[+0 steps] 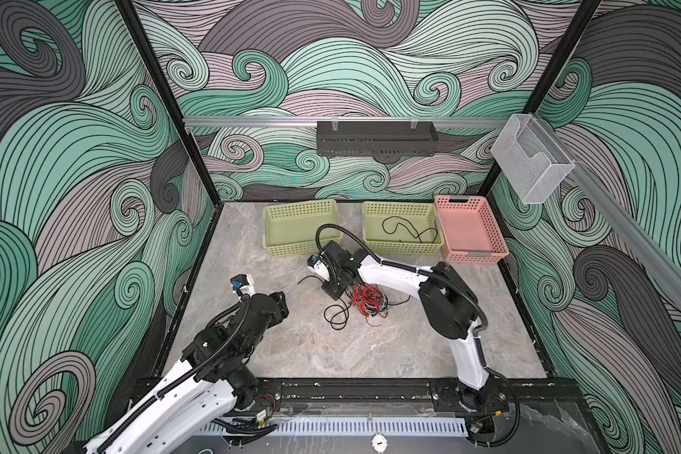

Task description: Untangle the cables

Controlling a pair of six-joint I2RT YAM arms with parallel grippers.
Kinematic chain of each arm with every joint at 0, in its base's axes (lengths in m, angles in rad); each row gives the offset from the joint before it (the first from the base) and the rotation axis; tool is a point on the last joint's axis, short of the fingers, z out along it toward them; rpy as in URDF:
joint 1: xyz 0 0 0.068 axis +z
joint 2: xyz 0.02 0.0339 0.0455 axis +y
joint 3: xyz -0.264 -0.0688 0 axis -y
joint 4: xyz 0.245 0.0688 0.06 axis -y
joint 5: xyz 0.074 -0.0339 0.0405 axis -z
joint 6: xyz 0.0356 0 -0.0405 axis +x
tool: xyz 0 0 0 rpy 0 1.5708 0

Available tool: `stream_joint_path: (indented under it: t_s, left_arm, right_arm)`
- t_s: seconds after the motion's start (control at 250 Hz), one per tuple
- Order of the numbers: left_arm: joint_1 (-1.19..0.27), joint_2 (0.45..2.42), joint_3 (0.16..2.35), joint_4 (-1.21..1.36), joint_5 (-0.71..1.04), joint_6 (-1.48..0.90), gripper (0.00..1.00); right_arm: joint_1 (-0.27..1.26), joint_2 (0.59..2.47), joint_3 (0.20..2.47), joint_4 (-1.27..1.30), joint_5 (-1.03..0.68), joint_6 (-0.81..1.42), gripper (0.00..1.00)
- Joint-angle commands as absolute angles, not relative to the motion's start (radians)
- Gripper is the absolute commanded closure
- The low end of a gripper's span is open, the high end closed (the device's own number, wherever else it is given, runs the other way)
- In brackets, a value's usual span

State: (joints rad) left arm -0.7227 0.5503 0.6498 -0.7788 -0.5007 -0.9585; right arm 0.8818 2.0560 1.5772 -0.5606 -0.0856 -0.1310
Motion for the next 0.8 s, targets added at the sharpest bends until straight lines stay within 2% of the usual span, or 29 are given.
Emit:
stream_joint_path:
  t_s: [0.0,0.164,0.328,0.452,0.615,0.795]
  left_arm:
    - [-0.718,0.540,0.685,-0.774,-0.493,-0.932,0.24]
    - [-0.718,0.534,0.729,-0.749,-0.473,-0.871,0.24]
    - [-0.718,0.539,0.733,-0.657,-0.391,-0.801,0.24]
    - [-0.718,0.583,0.749,-0.593,-0.326,-0.764,0.23]
    - [-0.719,0.668,0.818,-0.531,-0.193,-0.729,0.21]
    - [-0.718,0.738,0.882,-0.543,-0.160,-0.676,0.21]
  right_arm:
    - [0.884,1.844,1.626,-0.509,-0.071,-0.078,1.00]
    - [0.892,1.663,1.770,-0.530,-0.012,-0.051,1.00]
    - [0.902,1.616,2.006,-0.608,0.051,-0.054,1.00]
    - [0.914,1.636,2.201,-0.628,0.085,-0.067,1.00]
    - [0.915,1.768,2.501,-0.781,0.094,-0.077,1.00]
    - [0.911,1.773,2.449,-0.802,0.120,-0.097,1.00]
